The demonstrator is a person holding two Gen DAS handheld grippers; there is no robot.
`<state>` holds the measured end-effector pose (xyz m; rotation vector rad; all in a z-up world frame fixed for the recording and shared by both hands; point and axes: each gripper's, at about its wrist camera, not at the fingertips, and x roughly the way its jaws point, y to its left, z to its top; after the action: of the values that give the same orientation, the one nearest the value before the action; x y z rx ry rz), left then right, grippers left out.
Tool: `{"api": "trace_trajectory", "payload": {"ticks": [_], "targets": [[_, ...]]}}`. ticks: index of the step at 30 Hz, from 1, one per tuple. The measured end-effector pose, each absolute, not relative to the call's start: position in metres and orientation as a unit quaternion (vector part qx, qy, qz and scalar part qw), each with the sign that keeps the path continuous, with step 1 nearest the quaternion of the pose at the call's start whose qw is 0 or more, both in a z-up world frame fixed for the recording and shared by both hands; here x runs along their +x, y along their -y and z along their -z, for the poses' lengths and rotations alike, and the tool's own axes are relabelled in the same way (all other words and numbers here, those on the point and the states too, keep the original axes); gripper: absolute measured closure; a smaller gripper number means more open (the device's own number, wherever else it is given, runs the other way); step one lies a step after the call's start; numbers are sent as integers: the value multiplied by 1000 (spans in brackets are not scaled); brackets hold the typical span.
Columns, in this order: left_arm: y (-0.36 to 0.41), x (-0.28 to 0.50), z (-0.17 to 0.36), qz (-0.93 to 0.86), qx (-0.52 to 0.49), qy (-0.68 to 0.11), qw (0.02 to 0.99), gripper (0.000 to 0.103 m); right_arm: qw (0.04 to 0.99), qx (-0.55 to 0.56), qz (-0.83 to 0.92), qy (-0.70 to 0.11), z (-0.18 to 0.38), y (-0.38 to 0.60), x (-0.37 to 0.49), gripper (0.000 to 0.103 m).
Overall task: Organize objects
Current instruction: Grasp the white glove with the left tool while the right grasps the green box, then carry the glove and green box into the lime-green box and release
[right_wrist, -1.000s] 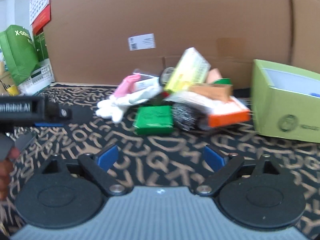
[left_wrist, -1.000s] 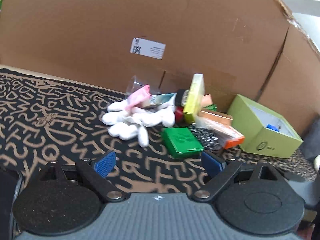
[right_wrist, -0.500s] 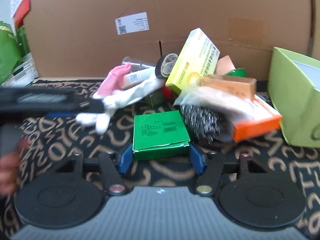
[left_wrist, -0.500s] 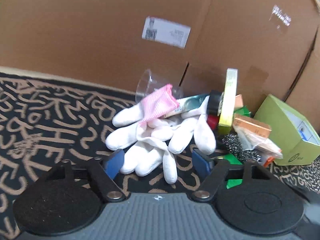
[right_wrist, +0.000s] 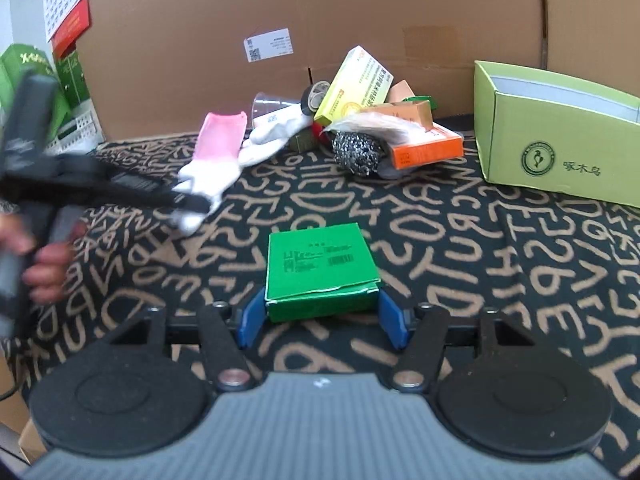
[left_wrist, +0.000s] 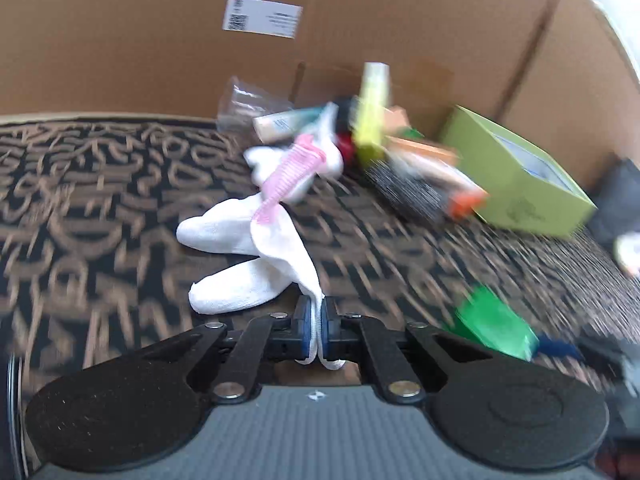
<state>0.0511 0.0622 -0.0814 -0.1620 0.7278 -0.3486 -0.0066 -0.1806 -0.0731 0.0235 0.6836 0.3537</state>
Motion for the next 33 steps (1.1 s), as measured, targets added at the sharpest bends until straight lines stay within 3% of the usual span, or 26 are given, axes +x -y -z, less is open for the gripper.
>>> {"api": "trace_trajectory", "payload": {"ticks": [2,4,6,7,16,17,18,20,22,28,29,33], "targets": [[-60,29,82,158,-70,-356,918,94,926,12,-177,-333,73,181,-12,42],[-58,19,82,139,-61,-354,923,72,930,10,-173,-324,73,182,-15,28],[-57,23,80,125,-58,-348,927,37,934,5,-166,-317,71,182,-15,26],[-58,29,78,112,-61,-343,931,34,935,5,-163,-315,71,183,-15,26],[-31,77,85,113,-55,-344,931,30,936,17,-153,-316,70,192,-14,22],[-28,77,86,113,-38,-335,935,37,935,17,-154,-319,71,192,-12,22],[-24,77,87,109,-18,-334,936,59,934,17,-156,-320,72,191,-10,22],[-24,74,85,109,2,-331,937,87,933,16,-164,-321,73,187,-8,21],[-35,72,82,134,-28,-341,930,96,932,14,-169,-321,74,184,-5,21],[-45,60,80,168,-81,-355,916,94,929,15,-178,-324,76,178,2,21],[-44,60,82,159,-75,-361,916,85,929,14,-179,-325,76,176,3,21],[-45,60,86,156,-85,-353,919,76,928,3,-184,-323,74,169,4,21]]}}
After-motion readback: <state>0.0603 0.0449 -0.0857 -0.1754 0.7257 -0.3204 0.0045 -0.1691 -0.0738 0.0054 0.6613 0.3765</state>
